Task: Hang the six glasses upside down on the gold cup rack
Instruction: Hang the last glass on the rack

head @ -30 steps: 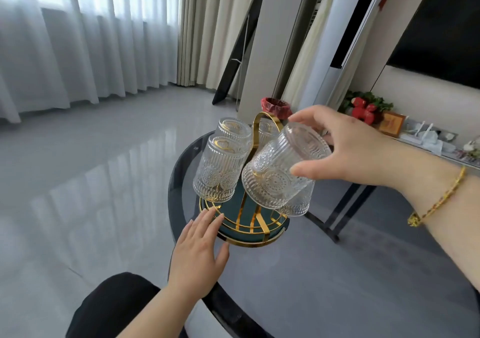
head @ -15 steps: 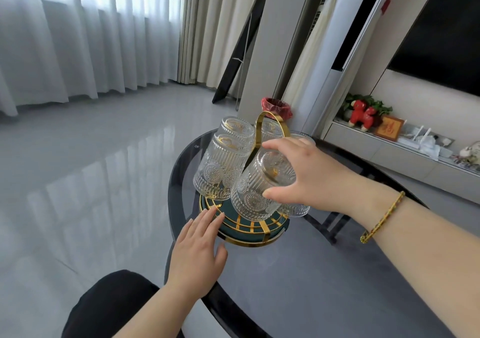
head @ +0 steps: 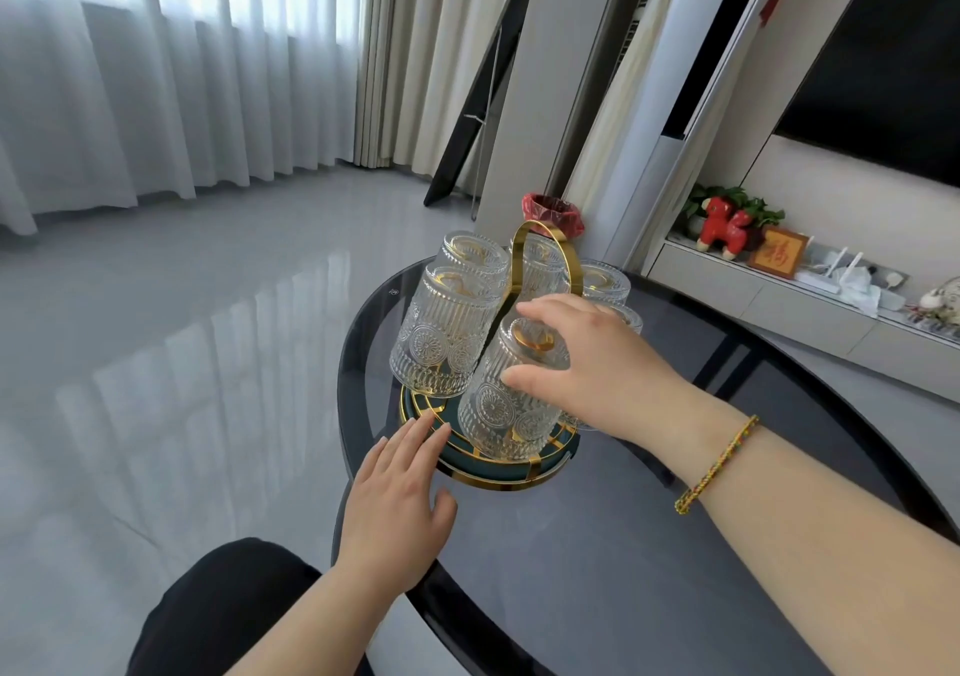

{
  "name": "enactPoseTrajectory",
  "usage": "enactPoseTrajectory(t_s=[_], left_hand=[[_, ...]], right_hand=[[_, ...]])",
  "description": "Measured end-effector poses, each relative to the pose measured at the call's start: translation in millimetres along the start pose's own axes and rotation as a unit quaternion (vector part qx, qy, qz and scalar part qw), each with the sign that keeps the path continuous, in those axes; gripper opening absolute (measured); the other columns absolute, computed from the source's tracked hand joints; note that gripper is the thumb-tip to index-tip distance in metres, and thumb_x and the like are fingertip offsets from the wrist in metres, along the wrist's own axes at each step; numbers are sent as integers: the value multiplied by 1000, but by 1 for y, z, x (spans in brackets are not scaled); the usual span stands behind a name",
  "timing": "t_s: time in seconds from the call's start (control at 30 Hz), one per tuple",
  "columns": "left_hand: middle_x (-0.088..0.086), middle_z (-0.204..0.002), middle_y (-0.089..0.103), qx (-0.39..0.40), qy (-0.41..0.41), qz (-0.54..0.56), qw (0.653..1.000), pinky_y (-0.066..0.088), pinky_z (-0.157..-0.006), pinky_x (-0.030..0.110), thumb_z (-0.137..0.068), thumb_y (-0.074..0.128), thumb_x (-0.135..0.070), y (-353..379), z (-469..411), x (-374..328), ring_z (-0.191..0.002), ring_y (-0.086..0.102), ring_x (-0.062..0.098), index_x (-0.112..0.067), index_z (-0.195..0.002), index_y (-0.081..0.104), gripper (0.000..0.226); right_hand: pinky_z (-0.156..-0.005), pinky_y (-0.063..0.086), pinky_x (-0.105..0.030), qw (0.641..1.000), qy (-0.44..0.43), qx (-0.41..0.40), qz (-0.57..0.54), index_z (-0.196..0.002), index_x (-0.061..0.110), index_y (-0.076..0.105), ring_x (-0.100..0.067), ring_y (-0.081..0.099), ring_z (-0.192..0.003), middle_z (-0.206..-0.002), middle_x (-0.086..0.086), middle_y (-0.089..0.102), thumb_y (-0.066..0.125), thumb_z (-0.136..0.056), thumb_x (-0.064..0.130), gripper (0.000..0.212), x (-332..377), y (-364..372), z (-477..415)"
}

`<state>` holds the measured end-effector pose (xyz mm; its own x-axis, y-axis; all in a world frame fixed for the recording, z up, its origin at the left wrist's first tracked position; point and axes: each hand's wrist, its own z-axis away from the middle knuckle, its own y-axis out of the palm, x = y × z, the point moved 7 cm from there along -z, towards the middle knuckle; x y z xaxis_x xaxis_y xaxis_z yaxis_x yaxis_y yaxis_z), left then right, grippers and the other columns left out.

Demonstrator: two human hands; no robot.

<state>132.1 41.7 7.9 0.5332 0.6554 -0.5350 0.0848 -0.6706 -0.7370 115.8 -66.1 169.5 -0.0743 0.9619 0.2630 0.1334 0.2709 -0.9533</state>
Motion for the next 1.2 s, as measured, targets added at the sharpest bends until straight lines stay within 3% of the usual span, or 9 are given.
enactPoseTrajectory(t_s=[0.33, 0.43, 0.53, 0.83, 1.1, 1.2], left_hand=[[-1, -151, 19, 12, 13, -10, 1000, -1, -107, 23, -86, 49, -22, 2, 0, -1, -138, 19, 14, -22, -139, 24, 58], [-4, -153, 3, 39, 34, -51, 997, -11, -106, 24, -89, 40, -25, 9, -3, -1, -138, -5, 9, -23, -142, 6, 63], [-7, -149, -13, 91, 56, -100, 989, -18, -105, 26, -89, 31, -25, 20, -9, 0, -125, -28, 5, -22, -140, -11, 67], [3, -153, -16, 160, 40, -109, 980, -13, -107, 27, -91, 27, -27, 45, -47, -1, -137, -17, 12, -17, -140, -15, 65], [2, -153, -15, 159, 30, -115, 980, -10, -111, 32, -92, 29, -32, 52, -65, 3, -138, -13, 14, -20, -140, -14, 66], [1, -153, -13, 142, 37, -106, 983, -9, -111, 31, -92, 31, -33, 50, -65, 2, -139, -12, 14, -21, -141, -11, 65]], right_hand=[[-104, 25, -37, 1000, -8, 0, 10, -132, 28, 34, -22, 25, -131, -146, 7, 32, 52, -81, 43, 56, -1, 3, 0], [-104, 26, -37, 1000, -3, -12, -1, -131, 26, 36, -24, 26, -131, -144, 5, 34, 53, -80, 43, 57, -6, 4, -5], [-103, 28, -36, 999, 8, -41, -13, -129, 22, 39, -24, 29, -129, -142, 3, 38, 56, -78, 42, 58, -14, 3, -12], [-97, 33, -35, 992, 42, -85, -80, -126, 18, 41, -23, 37, -124, -136, -1, 45, 61, -76, 39, 58, -46, 2, -38], [-95, 36, -39, 980, 74, -109, -147, -125, 21, 41, -24, 38, -124, -133, -3, 47, 65, -72, 41, 62, -65, 7, -57], [-97, 32, -35, 975, 60, -135, -169, -126, 22, 39, -21, 34, -126, -135, 0, 45, 66, -71, 40, 64, -68, 9, -54]])
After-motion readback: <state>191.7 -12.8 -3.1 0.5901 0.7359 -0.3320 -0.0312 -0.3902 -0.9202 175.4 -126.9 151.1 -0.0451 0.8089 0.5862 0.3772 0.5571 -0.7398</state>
